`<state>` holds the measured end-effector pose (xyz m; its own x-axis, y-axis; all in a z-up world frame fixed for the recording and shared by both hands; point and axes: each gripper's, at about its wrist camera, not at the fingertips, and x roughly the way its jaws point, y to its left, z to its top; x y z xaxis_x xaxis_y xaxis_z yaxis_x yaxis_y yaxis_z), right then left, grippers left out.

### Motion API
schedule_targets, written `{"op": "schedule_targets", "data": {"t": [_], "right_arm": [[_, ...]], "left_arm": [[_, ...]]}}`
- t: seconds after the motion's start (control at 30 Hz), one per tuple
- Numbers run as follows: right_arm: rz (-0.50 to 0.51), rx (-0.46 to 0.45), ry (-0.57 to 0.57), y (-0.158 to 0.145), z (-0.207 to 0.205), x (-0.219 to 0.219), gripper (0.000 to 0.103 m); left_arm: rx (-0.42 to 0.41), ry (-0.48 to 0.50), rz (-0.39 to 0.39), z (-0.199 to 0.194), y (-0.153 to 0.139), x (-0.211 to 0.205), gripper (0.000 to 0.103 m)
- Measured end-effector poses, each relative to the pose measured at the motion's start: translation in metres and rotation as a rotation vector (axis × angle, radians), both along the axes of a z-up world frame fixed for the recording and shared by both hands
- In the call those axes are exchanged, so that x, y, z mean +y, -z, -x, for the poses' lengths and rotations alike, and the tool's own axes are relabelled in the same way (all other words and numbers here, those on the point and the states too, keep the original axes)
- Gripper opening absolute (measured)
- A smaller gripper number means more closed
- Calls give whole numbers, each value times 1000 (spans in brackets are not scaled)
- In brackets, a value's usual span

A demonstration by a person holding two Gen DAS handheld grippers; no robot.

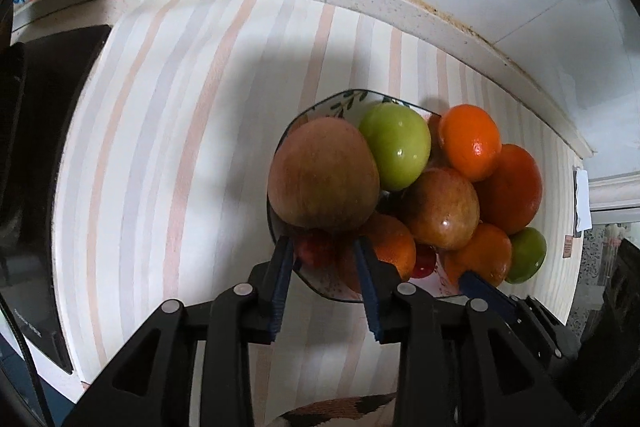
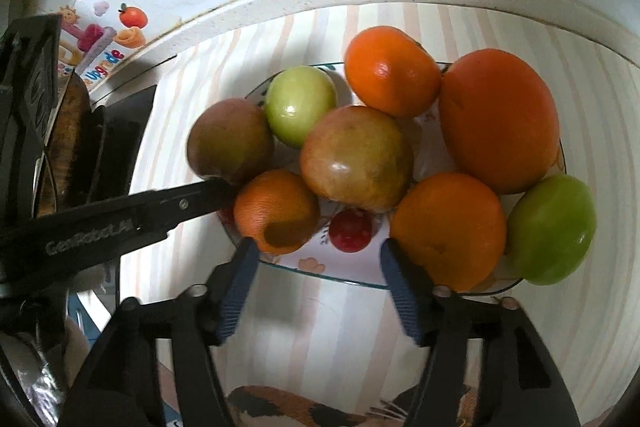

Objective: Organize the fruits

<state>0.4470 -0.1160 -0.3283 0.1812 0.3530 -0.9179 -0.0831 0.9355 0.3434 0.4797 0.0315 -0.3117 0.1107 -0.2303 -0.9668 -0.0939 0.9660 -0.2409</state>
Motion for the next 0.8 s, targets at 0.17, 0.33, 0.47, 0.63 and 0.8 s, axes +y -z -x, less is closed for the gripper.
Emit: {"op": "schedule_targets", "data": {"t": [0.17, 0.33, 0.47, 0.63, 0.8], "right_arm": [[37, -36, 35, -21, 11, -7, 93], [150, -51, 100, -36, 25, -33, 97], [228, -78, 134, -42, 33, -51, 99], [269, -113, 156, -53, 40, -64, 99], [265, -140, 167, -67, 43, -71, 99]], "left_arm": [[-42, 1, -36, 8, -18, 4, 58], [-87, 54, -133, 27, -33, -2, 90], [-128, 80, -210, 44, -38, -7, 95], [-165, 79, -232, 58, -46, -14, 96], [-201, 74, -247, 69, -61, -21, 96]]}}
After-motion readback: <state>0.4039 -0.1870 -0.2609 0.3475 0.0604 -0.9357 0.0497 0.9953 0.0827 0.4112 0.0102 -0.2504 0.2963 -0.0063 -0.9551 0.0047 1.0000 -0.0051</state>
